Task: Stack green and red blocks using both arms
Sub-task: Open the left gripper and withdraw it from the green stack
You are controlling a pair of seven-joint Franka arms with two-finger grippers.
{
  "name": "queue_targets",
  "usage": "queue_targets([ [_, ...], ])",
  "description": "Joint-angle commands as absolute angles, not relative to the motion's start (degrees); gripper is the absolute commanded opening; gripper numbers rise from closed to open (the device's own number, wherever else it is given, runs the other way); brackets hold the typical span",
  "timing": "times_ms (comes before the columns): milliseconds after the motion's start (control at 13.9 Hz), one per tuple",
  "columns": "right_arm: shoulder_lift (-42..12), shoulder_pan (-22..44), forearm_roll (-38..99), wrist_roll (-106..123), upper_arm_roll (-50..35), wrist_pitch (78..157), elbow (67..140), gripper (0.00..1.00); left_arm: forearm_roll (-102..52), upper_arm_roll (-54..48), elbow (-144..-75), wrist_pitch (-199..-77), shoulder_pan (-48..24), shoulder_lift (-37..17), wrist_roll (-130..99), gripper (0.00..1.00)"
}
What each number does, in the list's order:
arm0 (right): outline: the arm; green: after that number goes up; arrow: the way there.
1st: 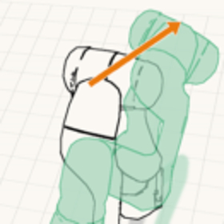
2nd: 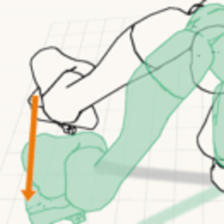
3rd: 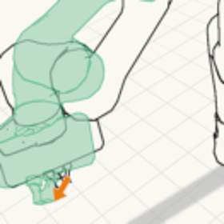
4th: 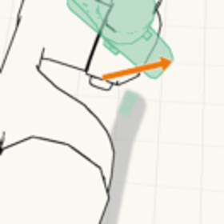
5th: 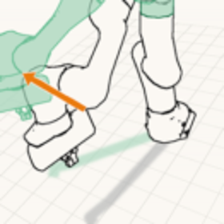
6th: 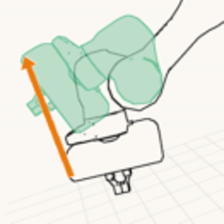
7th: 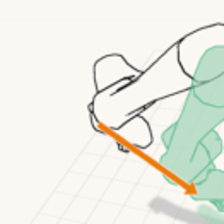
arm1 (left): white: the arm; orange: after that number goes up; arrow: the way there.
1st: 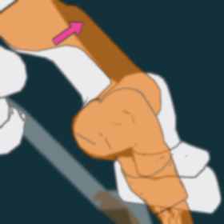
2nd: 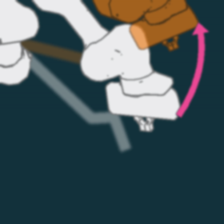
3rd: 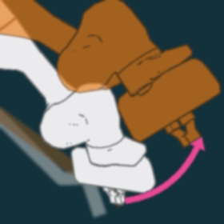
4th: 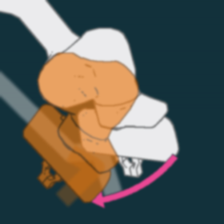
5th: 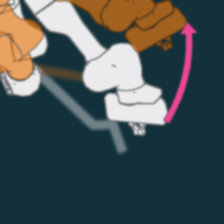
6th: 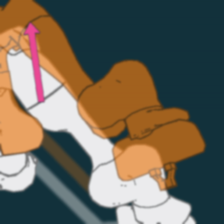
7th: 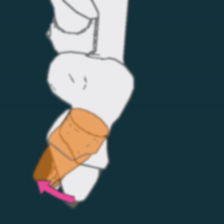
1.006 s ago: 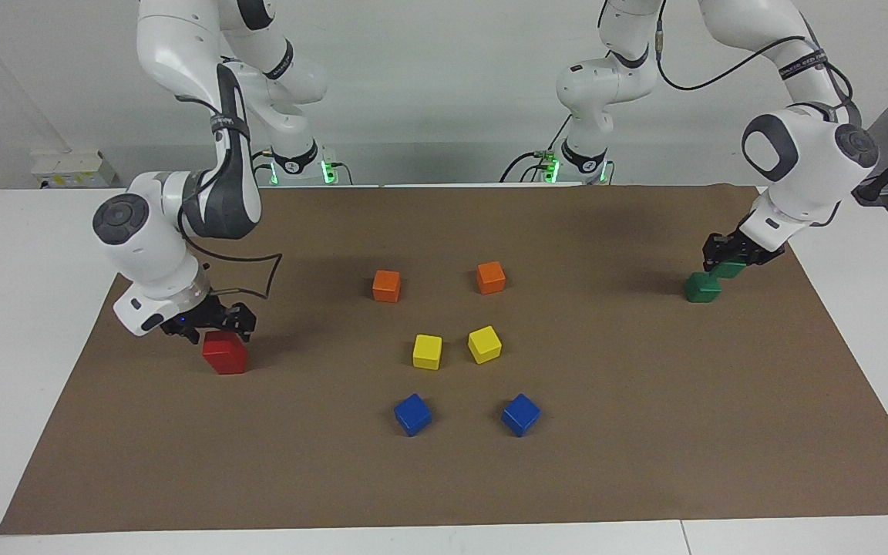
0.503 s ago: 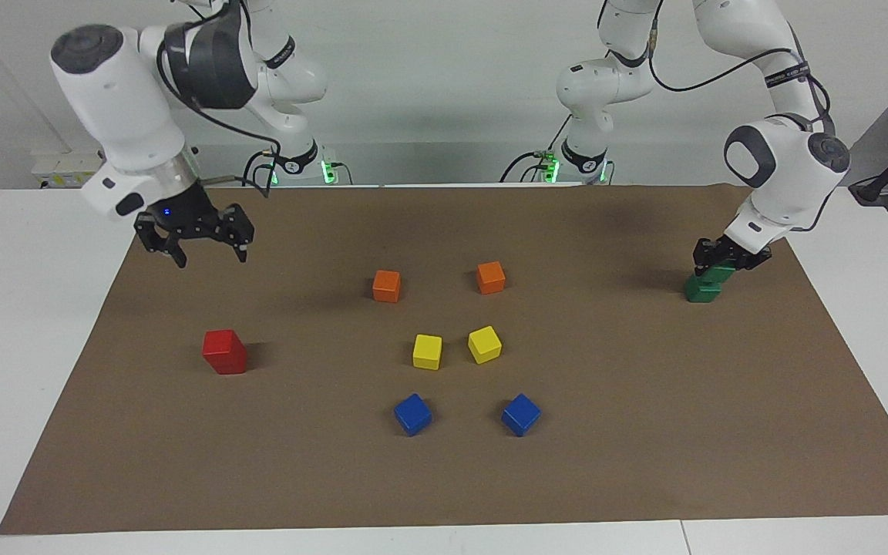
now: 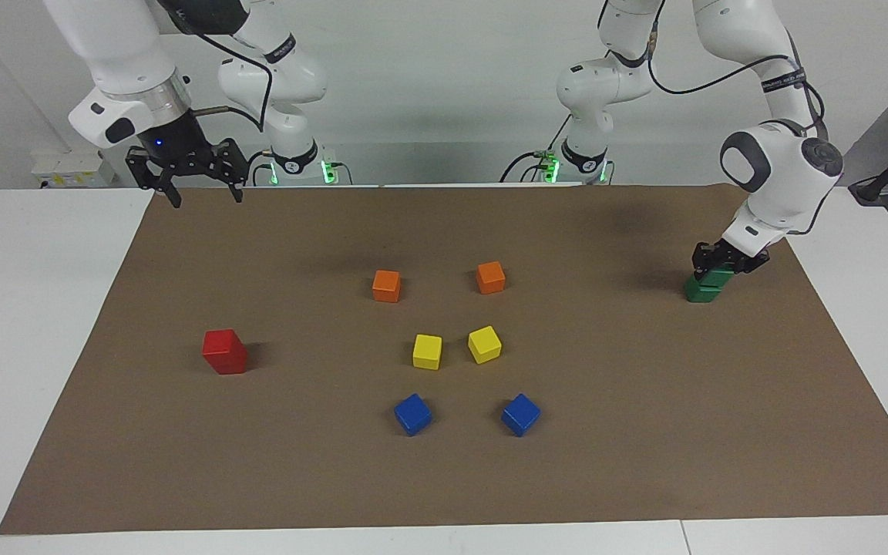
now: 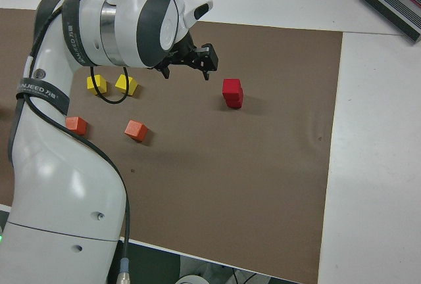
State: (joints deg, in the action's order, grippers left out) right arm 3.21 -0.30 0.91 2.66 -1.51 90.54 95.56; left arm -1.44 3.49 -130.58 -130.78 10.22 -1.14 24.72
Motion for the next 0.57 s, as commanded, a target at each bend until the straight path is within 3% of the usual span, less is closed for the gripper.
queue_targets([
  [0,2.9,-0.88,1.76,1.67,-1.85,88.95,94.39,1.0,-0.7,2.99,-131.92,-133.07,11.07,-1.32,25.31,0.12],
  [72,2.99,-0.88,1.76,1.67,-1.85,88.86,94.48,1.0,-0.7,2.99,-131.75,-132.89,10.99,-1.32,25.31,0.99],
  [503,3.16,-0.79,0.62,1.14,-1.76,88.42,94.57,1.0,-0.7,2.99,-125.35,-123.86,10.46,-0.88,25.23,1.0],
])
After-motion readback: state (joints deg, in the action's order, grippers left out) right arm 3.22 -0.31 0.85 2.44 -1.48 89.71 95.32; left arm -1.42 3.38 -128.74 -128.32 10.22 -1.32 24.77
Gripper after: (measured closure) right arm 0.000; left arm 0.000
